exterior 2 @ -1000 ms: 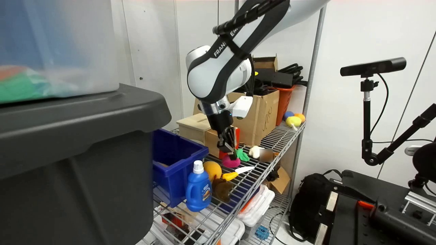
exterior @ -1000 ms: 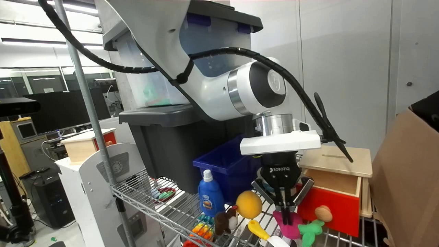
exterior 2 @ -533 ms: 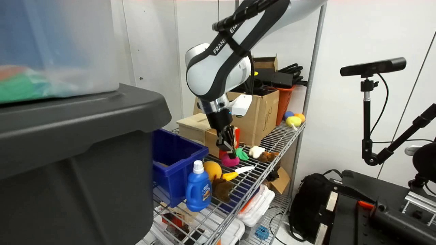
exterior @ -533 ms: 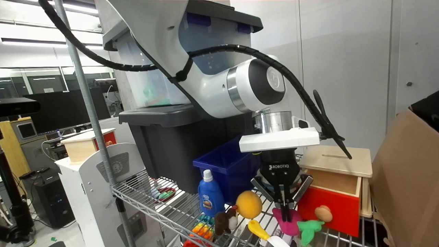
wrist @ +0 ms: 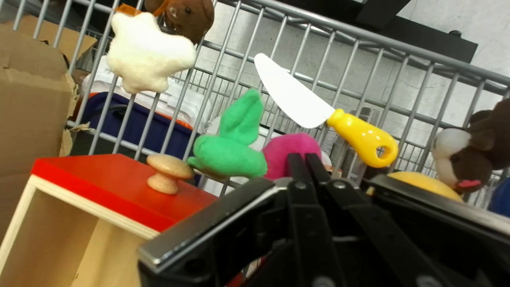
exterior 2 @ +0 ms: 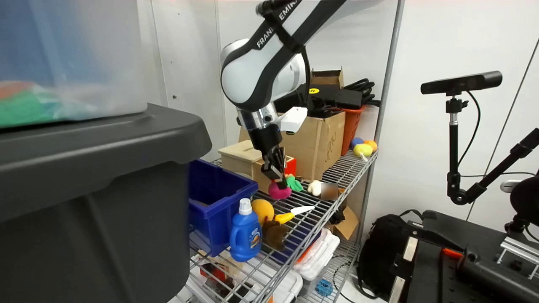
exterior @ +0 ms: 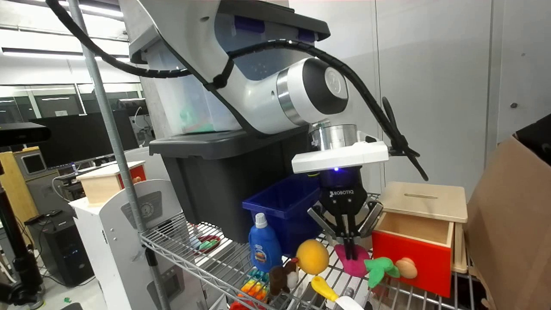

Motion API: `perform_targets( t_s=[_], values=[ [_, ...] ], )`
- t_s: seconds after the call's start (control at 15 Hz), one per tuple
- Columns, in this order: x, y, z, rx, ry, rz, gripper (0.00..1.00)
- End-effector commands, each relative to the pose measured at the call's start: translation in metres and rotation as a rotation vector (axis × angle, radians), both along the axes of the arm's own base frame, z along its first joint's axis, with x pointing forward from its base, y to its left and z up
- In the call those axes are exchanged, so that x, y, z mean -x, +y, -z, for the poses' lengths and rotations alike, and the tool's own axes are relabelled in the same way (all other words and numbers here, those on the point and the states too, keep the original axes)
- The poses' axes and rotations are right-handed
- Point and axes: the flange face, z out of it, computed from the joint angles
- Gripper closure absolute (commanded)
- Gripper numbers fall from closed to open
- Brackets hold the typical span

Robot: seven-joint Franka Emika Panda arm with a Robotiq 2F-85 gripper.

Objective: Put the purple plushy in the drawer

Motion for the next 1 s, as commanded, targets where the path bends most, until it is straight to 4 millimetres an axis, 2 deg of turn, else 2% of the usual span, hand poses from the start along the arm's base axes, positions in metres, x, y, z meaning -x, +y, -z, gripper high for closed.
perform_targets(
  t_s=[0.0,0.33,0.93],
  values=[
    [0.004,0.007,-0.029,0.007,0.008,0.02,0.99],
    [0.003,0.002,-0.05,0.031,-0.015,0.051,0.99],
    [-0.002,0.0,-0.068,0.051,-0.049,0.058,0.99]
  ],
)
